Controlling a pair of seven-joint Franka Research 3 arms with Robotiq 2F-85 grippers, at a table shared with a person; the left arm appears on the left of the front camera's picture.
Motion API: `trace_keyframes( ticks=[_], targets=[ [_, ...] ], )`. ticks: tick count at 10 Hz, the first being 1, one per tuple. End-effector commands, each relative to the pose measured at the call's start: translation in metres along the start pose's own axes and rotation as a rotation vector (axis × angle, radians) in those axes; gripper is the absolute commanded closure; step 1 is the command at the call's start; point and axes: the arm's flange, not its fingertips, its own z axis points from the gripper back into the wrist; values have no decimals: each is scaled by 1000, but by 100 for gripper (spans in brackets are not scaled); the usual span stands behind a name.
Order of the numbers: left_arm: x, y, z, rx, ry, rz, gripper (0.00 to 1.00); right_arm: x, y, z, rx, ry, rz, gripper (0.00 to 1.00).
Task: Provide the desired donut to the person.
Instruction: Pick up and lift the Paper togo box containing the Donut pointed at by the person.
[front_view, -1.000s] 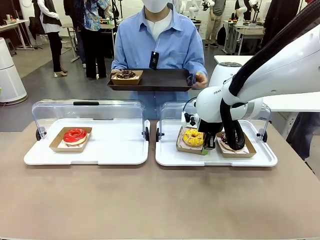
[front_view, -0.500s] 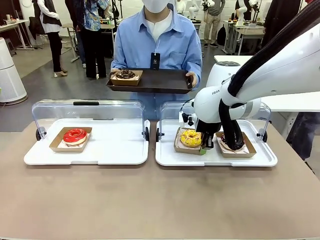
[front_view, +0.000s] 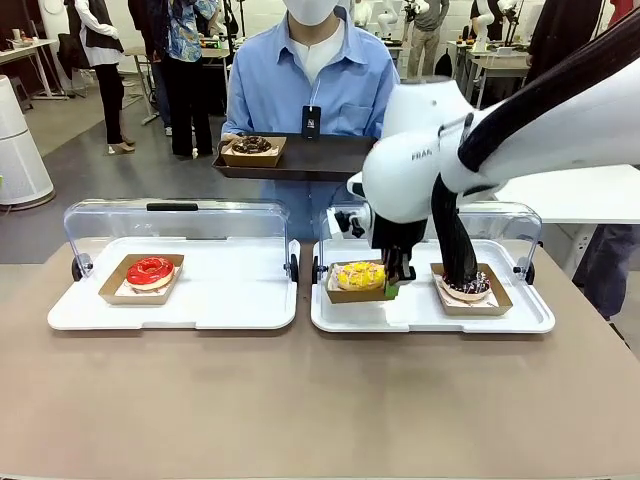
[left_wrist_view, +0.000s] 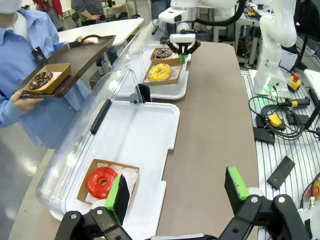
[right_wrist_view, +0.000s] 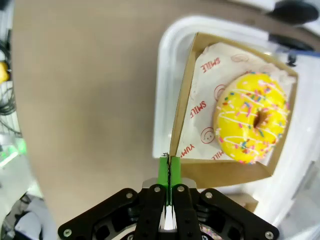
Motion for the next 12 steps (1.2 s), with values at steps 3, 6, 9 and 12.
trace_keyframes(
  ticks=[3,6,9,12],
  targets=[
    [0,-2,1,1,-14,-6,0,26,6,106,11,65,-2,100],
    [0,-2,1,1,-14,-6,0,53,4,185,-60,97,-50,100],
    [0,-2,1,1,-14,-6,0,69,7,223,-94,121,-60,100],
    [0,-2,1,1,-14,-6,0,56,17,199,-115,106,-21,100]
  ],
)
